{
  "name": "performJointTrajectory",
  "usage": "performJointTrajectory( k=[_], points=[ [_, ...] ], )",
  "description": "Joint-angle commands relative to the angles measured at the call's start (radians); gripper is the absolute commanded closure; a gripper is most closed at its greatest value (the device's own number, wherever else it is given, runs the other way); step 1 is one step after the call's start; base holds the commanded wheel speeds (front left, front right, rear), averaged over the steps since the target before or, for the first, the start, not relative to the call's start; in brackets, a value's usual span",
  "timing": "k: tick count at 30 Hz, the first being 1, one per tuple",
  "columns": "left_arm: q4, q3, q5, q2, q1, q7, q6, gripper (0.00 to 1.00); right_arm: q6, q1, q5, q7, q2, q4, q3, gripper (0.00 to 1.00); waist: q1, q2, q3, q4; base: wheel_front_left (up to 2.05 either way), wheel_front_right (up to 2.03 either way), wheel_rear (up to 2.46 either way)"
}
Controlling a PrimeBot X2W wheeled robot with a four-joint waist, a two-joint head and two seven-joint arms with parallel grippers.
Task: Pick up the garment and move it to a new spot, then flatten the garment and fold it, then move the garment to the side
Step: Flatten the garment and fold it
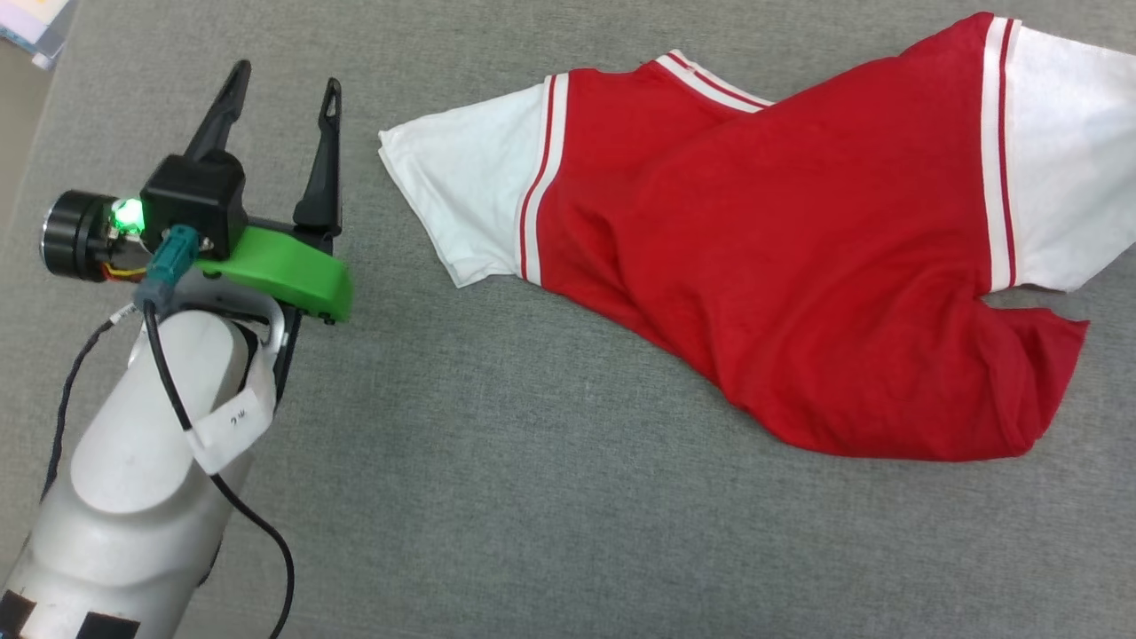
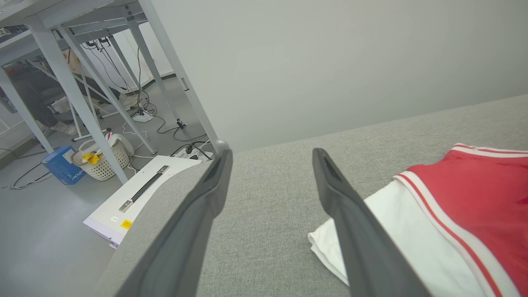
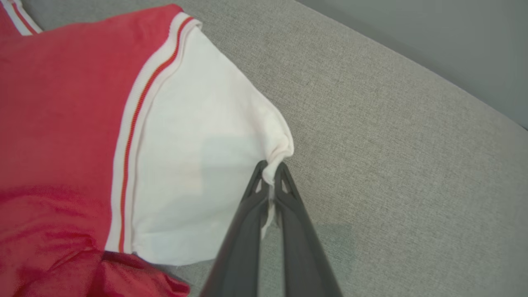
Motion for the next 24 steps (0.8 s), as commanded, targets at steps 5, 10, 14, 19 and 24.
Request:
performJointTrajectory(
  k=[5,10,14,19,24],
  points=[
    [0.016,-0.011,-0.024,0.037,-0.122,0.086,-0.077,0.0,-0.001,0.112,0.039,-0.078,-0.062,-0.078,0.005,1.0,0.0,0.0048,-0.054,-0.076,0.0,0.0,0.0],
    [0.053,-0.037,-0.063,0.068,-0.251,0.243,-0.175,0.0,-0.001,0.208,0.053,-0.137,-0.08,-0.13,-0.012,1.0,0.0,0.0048,-0.06,-0.119,0.0,0.0,0.0],
    [0.106,-0.081,-0.143,0.074,-0.345,0.449,-0.228,0.0,-0.001,0.268,0.05,-0.166,-0.074,-0.166,-0.024,1.0,0.0,0.0048,-0.056,-0.149,0.0,0.0,0.0],
    [0.167,-0.147,-0.272,0.093,-0.438,0.718,-0.244,0.0,-0.001,0.309,0.038,-0.185,-0.064,-0.207,-0.039,1.0,0.0,0.0048,-0.035,-0.181,0.0,0.0,0.0],
    [0.183,-0.245,-0.41,0.128,-0.508,0.947,-0.246,0.0,-0.001,0.325,0.022,-0.186,-0.048,-0.251,-0.052,1.0,0.0,0.0048,0.002,-0.211,0.0,0.0,0.0]
  ],
)
